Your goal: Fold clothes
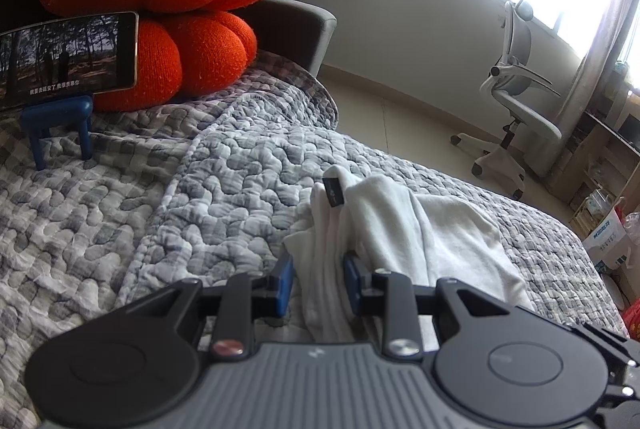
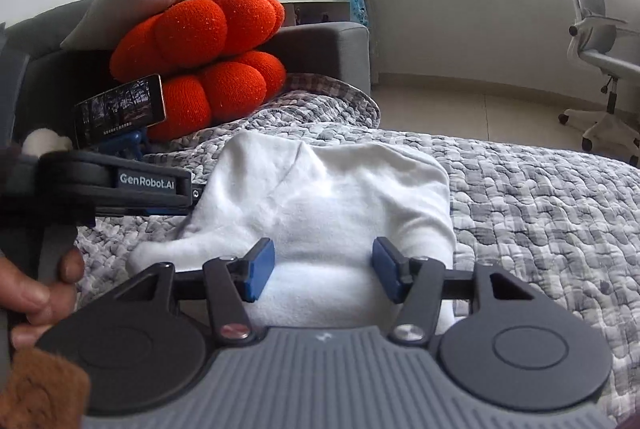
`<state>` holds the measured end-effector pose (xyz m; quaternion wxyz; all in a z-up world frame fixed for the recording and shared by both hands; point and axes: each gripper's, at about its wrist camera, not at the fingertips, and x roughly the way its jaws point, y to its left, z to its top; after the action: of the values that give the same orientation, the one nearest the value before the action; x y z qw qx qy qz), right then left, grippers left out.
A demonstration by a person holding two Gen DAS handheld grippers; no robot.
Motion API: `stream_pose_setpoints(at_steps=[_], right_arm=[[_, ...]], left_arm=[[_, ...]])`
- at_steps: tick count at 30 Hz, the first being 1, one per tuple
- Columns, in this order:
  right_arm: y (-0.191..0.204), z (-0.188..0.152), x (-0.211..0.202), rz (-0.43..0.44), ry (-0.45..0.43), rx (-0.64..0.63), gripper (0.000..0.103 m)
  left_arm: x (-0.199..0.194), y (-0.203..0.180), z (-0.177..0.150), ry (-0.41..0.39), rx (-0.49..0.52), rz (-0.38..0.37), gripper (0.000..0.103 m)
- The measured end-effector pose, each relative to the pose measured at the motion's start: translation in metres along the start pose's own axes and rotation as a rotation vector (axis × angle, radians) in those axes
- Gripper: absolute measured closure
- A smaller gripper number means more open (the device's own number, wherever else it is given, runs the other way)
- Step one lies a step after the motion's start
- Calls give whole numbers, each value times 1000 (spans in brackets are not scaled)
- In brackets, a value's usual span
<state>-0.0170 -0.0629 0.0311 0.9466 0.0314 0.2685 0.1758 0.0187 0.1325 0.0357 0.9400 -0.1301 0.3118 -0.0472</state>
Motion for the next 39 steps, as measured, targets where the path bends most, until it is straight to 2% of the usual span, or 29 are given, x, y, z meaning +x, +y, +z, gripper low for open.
stream_pose_setpoints(at_steps=[4, 8, 10, 13, 21, 28, 29, 31, 33, 37, 39], right_arm=[[-24, 3, -24, -4, -28, 137, 39], [-63, -8, -28, -2, 12, 326, 38], [-75, -17, -27, 36, 38, 398, 38], [-82, -26, -26, 140, 45, 481, 38], [-84, -30, -21, 220, 4, 576, 36], [-73, -27, -16, 187, -17, 564, 32], [-72, -26, -15, 174, -16, 563, 33], [-71, -25, -15, 141, -8, 566, 50], [-71, -25, -16, 126, -7, 574, 61], [-68, -21, -19, 105, -10, 571, 67], [-64, -17, -21, 100, -14, 561, 68]], left_arm=[[0, 2, 0, 3, -9, -5, 72], [0, 1, 0, 2, -5, -2, 72], [0, 1, 0, 2, -6, -2, 72], [0, 1, 0, 2, -5, -1, 72], [1, 2, 1, 1, -4, -1, 71], [2, 4, 1, 5, -14, -7, 70], [2, 4, 1, 5, -13, -7, 70], [2, 5, 1, 4, -9, -9, 69], [2, 5, 1, 4, -5, -13, 69], [2, 8, 1, 10, 0, -35, 69], [3, 10, 1, 11, -1, -34, 65]])
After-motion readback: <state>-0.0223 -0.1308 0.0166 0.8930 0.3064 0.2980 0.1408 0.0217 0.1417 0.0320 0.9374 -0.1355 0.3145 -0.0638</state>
